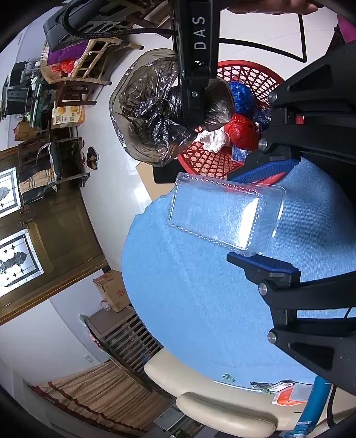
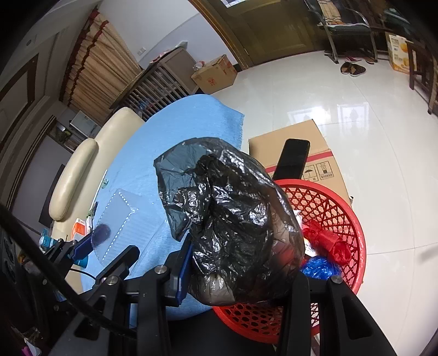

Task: Collect trash
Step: 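Open the right gripper to drop the black bag while the left gripper drops the clear box into the basket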

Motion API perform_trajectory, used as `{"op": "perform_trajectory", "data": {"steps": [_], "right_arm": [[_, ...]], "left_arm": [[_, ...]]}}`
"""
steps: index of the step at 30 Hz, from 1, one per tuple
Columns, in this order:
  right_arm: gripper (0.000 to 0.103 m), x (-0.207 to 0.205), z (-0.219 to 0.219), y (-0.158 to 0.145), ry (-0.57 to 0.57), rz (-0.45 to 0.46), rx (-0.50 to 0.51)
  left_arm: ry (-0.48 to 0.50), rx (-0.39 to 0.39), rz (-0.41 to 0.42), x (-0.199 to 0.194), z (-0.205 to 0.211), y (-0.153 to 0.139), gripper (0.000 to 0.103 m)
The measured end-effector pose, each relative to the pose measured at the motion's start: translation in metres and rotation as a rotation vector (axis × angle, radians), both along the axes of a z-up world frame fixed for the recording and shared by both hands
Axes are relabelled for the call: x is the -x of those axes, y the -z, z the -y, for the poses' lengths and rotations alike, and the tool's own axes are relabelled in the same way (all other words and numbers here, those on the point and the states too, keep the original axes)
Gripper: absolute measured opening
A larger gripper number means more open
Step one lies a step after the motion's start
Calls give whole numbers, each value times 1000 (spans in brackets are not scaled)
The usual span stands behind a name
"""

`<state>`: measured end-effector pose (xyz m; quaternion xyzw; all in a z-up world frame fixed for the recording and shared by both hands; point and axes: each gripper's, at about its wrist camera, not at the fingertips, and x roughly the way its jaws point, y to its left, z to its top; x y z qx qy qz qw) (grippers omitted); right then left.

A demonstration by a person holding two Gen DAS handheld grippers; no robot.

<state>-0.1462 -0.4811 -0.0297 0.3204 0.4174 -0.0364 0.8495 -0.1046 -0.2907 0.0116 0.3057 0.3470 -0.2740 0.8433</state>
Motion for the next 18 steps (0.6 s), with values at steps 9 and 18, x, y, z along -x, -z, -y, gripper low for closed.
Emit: {"op": "perform_trajectory", "data": {"steps": [9,18], "right_arm": [[44,-4,7,12,18,-13,-23],[45,-7,11,22,40,-20,-40]], "left_arm": [[16,-21,-10,1,7,6,53],[35,-42,-19,4,17,10,53]]}}
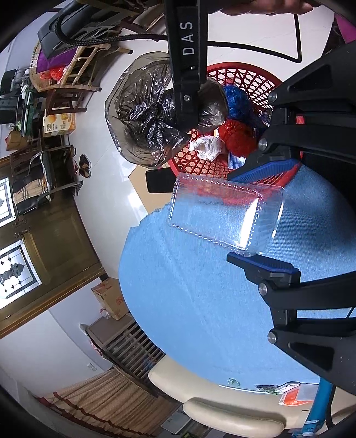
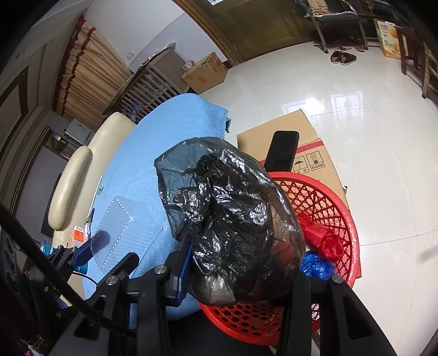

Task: Collect trash
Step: 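Open the right gripper to drop the black bag while the left gripper drops the clear box into the basket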

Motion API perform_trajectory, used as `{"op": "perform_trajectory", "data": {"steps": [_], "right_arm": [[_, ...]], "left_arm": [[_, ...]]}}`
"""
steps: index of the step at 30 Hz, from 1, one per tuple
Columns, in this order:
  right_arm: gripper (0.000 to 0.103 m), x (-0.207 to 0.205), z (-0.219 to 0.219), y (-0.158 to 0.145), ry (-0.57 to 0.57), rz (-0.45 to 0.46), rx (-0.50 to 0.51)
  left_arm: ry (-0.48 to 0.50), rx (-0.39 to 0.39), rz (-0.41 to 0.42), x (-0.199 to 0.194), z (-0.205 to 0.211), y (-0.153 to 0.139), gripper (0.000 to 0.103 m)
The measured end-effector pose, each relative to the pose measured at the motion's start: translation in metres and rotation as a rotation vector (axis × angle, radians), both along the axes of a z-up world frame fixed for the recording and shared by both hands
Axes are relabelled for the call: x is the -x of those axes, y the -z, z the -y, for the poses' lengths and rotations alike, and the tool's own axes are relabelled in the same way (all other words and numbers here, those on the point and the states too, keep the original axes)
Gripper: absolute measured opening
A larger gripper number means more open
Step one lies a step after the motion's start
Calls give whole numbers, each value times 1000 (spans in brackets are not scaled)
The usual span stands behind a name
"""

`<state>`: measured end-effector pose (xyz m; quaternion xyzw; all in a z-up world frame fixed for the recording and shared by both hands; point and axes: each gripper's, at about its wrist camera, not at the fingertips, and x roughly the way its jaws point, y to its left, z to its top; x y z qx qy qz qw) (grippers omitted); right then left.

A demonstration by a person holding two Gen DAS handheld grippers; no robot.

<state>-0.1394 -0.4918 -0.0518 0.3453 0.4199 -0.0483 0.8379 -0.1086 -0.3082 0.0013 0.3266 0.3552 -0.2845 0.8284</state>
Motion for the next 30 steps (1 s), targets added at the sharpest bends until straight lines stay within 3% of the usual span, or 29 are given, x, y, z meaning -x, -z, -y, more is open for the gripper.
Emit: {"op": "perform_trajectory", "data": {"steps": [14,19,21,24,30], "right_arm": [[46,3,17,17,66,-29,-28],[57,8,33,28,116,-68,-67],[64,9,36,30,126,-80,-84],[64,11,41,31,134,-78,-96],[64,15,39,23,125,-60,-79]], "left_arm": [[64,-7,-52,-1,7,6,55],[102,14,-117,-4,7,9,56],[108,25,-134,-3,7,10,61],[109,45,-146,-4,3,7,68],[92,84,-135,-2,-5,-4,70]]}}
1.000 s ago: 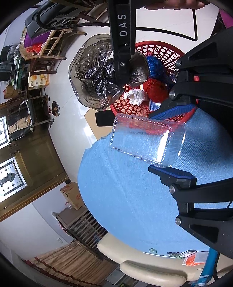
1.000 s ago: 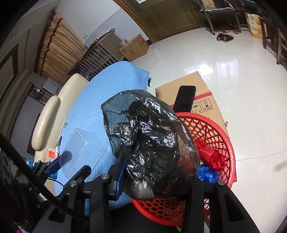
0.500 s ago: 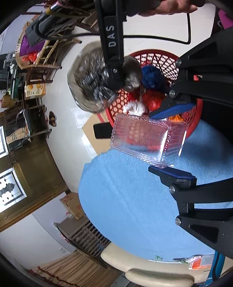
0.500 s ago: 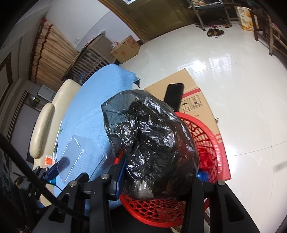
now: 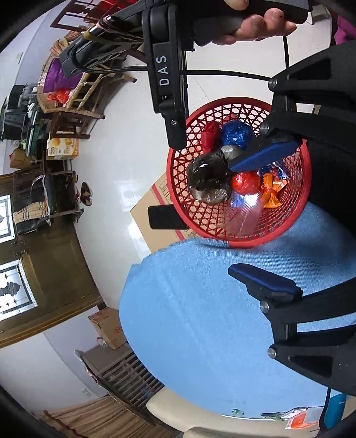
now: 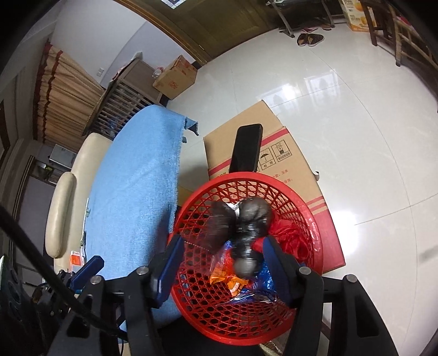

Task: Collect trash

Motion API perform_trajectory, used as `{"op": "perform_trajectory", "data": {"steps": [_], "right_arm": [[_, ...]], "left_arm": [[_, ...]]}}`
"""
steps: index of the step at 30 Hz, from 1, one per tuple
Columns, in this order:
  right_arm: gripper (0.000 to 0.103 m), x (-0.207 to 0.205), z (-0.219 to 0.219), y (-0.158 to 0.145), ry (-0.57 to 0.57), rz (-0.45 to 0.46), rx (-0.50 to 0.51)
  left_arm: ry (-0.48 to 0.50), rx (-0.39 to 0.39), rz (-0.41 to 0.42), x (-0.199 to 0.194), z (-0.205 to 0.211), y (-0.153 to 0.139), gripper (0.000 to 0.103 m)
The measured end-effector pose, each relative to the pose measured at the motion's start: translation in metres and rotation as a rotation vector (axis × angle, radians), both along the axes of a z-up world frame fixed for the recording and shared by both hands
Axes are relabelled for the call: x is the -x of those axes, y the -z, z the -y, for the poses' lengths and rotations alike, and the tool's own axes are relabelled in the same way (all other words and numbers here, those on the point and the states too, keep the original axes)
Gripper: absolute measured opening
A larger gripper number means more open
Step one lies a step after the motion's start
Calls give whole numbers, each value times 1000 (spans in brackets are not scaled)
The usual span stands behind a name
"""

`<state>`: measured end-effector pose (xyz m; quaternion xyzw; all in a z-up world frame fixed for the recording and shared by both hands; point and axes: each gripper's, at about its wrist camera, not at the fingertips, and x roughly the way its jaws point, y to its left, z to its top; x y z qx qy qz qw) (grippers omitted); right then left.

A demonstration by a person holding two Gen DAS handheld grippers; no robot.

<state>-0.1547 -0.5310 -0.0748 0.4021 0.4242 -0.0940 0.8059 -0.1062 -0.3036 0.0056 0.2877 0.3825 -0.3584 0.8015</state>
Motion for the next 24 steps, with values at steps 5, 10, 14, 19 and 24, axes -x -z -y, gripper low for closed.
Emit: {"op": "perform_trajectory", "data": {"steps": [5,10,14,19,24], "right_arm": [[64,-3,-10,-14,-23,20,28],[64,-13,-32,-38,-70,50,74],[64,-25,-62,-61,-140,82,126],[64,-43,-122,-104,-270,166,242],[64,-45,-185,-143,-375,280,370]], "left_arm": [[-49,32,33,-3,-20,-14,70],[-143,79,100,-12,-54,-39,71],[-242,118,156,-20,-91,-58,71],[-393,148,251,-28,-141,-83,72],[-526,186,323,-31,-190,-102,77]]}}
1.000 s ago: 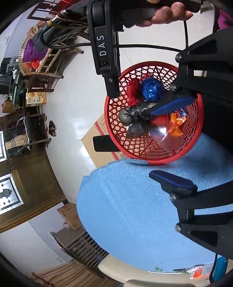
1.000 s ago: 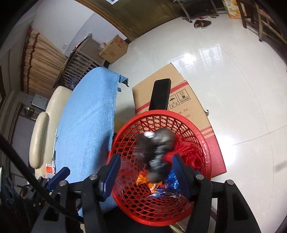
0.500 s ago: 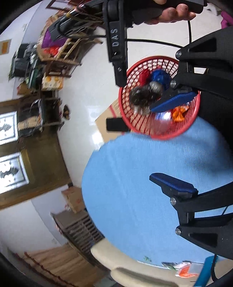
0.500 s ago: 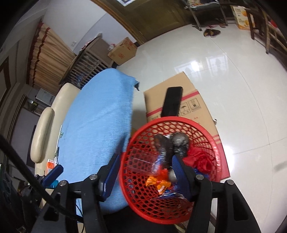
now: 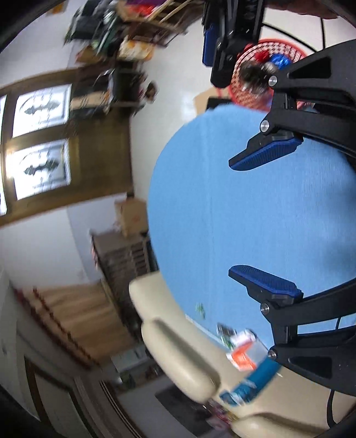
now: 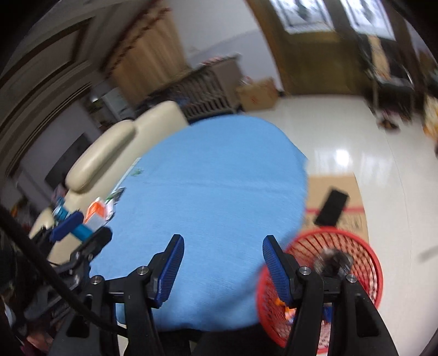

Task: Collect trash

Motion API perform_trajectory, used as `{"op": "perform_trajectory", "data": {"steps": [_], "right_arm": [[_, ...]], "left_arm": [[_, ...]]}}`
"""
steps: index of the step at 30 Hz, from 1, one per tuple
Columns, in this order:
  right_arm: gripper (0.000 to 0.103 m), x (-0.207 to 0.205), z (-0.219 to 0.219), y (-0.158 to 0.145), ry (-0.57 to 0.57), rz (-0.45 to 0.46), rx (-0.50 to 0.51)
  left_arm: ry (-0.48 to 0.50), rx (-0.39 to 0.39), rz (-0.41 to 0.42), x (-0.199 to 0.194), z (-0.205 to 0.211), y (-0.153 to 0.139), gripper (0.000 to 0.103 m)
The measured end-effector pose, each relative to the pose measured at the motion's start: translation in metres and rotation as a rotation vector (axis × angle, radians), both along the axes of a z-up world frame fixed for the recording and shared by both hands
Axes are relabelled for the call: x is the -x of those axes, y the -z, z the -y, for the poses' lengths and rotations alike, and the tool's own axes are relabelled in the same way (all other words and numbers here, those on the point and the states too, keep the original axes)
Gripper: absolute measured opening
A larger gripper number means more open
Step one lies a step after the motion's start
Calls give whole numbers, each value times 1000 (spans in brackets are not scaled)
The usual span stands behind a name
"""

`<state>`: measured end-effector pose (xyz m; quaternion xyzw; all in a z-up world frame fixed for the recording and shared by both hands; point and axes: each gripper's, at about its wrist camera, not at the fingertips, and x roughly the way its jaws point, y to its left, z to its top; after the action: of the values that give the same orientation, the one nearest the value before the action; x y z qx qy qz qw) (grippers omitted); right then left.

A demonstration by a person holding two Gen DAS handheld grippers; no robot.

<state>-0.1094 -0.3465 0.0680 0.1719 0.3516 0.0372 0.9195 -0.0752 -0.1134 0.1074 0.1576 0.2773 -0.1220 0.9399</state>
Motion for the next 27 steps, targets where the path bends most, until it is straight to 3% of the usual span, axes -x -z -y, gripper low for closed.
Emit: {"op": "perform_trajectory", "data": {"steps": [2,10,16,27], "right_arm": [[64,2,-24,-15,-34,53,39],[68,7,-101,-60,-100,198,121],[69,11,-147,-66,-136,197,180],[69,19,-177,-67,-174,191,195]], "left_arm": [[-68,8,29,0,-21,-6,85],[-240,51,103,12,-90,-29,85],[-318,79,130,23,-127,-37,85],[-361,108,170,45,-160,-47,85]]}}
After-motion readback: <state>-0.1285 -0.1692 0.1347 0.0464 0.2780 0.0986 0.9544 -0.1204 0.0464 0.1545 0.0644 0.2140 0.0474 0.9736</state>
